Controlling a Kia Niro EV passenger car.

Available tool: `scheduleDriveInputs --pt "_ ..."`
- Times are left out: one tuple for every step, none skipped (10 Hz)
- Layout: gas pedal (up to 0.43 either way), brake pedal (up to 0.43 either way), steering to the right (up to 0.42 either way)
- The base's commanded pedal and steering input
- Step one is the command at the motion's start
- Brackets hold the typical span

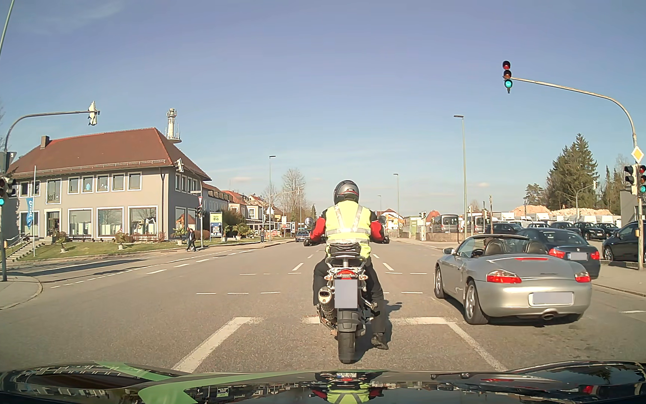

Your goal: Follow the waypoints while adhering to traffic rules and regulations

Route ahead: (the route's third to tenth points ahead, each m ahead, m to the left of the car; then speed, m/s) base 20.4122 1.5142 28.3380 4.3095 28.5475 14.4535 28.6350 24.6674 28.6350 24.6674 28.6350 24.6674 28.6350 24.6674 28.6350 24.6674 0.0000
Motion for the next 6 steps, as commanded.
scheduleDriveInputs --pt "0.0 0.238 -0.013" --pt "0.0 0.165 -0.013" --pt "0.0 0.091 -0.013" --pt "0.0 0.0 -0.013" --pt "0.0 0.0 -0.013" --pt "0.008 0.0 -0.013"
